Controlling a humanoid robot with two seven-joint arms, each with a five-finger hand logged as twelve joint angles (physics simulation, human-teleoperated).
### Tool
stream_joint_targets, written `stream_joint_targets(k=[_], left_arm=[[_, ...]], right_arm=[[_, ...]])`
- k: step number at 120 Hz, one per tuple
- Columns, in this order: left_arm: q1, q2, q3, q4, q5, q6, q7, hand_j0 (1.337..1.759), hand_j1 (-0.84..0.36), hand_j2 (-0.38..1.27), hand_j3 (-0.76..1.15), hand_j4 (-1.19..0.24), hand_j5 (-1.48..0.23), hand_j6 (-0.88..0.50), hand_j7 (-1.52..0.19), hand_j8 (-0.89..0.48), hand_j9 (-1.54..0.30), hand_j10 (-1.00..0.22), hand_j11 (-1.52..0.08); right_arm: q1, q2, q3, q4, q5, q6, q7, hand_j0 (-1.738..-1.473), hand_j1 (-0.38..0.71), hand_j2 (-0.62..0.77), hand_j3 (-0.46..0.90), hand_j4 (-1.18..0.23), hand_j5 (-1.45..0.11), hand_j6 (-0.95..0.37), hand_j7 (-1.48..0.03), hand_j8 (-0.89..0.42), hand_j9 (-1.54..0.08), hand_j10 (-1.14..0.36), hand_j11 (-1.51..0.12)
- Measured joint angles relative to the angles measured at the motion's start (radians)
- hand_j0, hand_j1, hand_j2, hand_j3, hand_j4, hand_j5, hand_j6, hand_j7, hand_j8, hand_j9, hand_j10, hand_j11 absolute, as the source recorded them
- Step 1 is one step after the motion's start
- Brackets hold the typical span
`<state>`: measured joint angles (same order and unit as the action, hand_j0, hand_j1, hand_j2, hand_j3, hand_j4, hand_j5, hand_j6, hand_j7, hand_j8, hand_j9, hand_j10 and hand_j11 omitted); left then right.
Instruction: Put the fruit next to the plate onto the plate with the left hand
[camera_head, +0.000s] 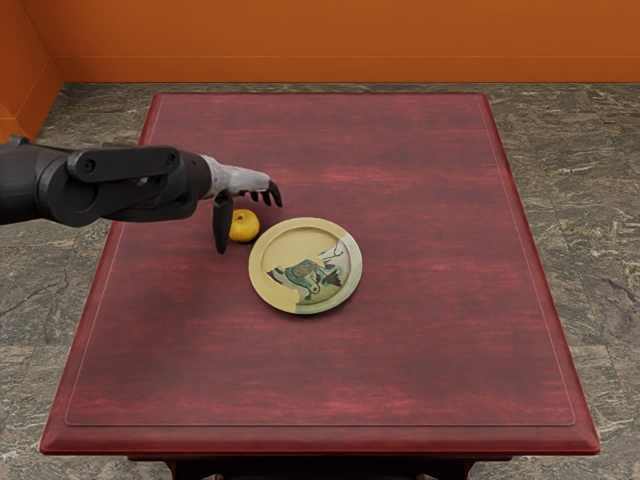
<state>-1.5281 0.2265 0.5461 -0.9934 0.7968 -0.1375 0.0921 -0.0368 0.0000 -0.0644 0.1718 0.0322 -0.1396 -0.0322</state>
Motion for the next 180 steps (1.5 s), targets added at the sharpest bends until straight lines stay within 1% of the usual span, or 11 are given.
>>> stream_joint_targets(k=[69, 133, 164, 180], left_arm=[[0.008, -0.006, 0.0, 0.011, -0.003, 0.017, -0.002, 1.658, -0.05, 0.07, 0.0, -0.33, -0.43, -0.33, -0.43, -0.33, -0.43, -0.33, -0.43], [0.032, -0.013, 0.0, 0.021, -0.005, 0.022, -0.008, 1.658, -0.14, 0.08, 0.0, -0.41, -0.53, -0.41, -0.53, -0.41, -0.53, -0.41, -0.53], [0.032, -0.012, 0.0, 0.026, -0.003, 0.021, -0.012, 1.658, -0.22, 0.1, 0.0, -0.47, -0.61, -0.47, -0.61, -0.47, -0.61, -0.47, -0.61], [0.032, -0.012, 0.0, 0.027, -0.001, 0.02, -0.012, 1.658, -0.26, 0.12, 0.0, -0.52, -0.67, -0.52, -0.67, -0.48, -0.67, -0.51, -0.67]], right_arm=[[0.0, 0.0, 0.0, 0.0, 0.0, 0.0, 0.0, -1.658, -0.31, -0.01, 0.0, -0.03, -0.04, -0.03, -0.04, -0.03, -0.04, -0.03, -0.04], [0.0, 0.0, 0.0, 0.0, 0.0, 0.0, 0.0, -1.658, -0.31, -0.01, 0.0, -0.03, -0.04, -0.03, -0.04, -0.03, -0.04, -0.03, -0.04], [0.0, 0.0, 0.0, 0.0, 0.0, 0.0, 0.0, -1.658, -0.31, -0.01, 0.0, -0.03, -0.04, -0.03, -0.04, -0.03, -0.04, -0.03, -0.04], [0.0, 0.0, 0.0, 0.0, 0.0, 0.0, 0.0, -1.658, -0.31, -0.01, 0.0, -0.03, -0.04, -0.03, -0.04, -0.03, -0.04, -0.03, -0.04]])
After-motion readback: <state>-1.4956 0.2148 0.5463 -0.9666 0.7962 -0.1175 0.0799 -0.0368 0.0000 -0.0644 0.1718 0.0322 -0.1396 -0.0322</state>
